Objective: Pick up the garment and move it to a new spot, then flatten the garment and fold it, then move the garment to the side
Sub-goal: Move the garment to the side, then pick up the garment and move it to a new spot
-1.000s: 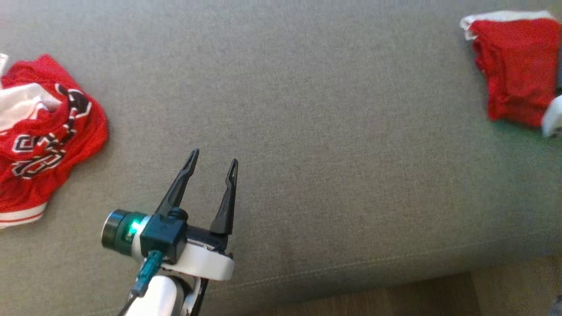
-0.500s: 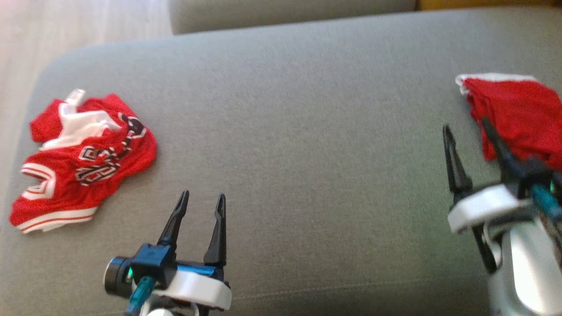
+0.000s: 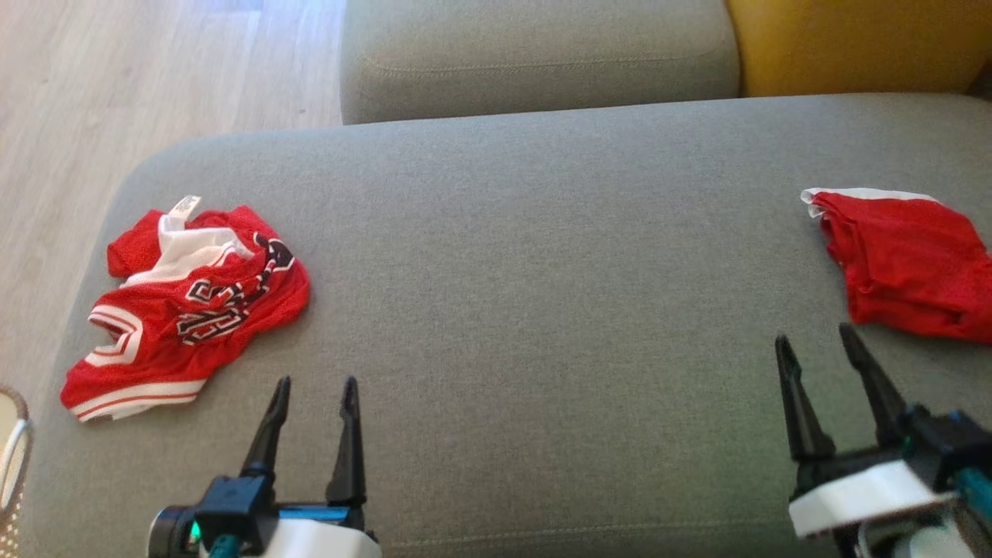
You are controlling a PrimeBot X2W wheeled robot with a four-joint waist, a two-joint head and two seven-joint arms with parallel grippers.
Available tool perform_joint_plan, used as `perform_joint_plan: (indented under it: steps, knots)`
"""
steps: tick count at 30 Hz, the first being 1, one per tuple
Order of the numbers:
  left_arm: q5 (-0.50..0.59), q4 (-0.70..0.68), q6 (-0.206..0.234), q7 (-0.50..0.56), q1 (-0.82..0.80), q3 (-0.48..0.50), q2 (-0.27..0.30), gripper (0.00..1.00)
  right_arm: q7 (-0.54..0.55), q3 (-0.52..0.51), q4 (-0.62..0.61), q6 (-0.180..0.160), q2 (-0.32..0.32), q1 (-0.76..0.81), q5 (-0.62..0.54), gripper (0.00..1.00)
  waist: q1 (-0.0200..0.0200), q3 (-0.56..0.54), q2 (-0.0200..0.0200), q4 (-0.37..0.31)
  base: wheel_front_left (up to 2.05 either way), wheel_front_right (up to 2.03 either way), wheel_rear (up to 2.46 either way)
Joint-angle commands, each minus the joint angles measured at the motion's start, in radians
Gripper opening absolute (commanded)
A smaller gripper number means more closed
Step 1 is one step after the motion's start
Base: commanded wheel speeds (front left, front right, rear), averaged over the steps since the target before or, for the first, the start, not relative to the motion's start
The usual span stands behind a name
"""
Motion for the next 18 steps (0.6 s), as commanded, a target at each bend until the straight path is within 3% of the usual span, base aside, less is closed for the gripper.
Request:
perform_joint_plan:
  steps: [1, 18]
  knots:
    - [0.013, -0.040, 0.006, -0.005, -0.023, 0.048, -0.008, 1.00, -0.010, 0.030, -0.042, 0.000, -0.006, 0.007, 0.008, 1.00, 0.0001, -0.009, -0.0001, -0.007, 0.00, 0.00, 0.00]
    - [0.038, -0.036, -0.014, -0.005, -0.007, 0.086, -0.010, 1.00, -0.010, 0.065, -0.017, 0.000, -0.006, 0.036, 0.034, 1.00, 0.0001, -0.028, -0.0001, -0.024, 0.00, 0.00, 0.00]
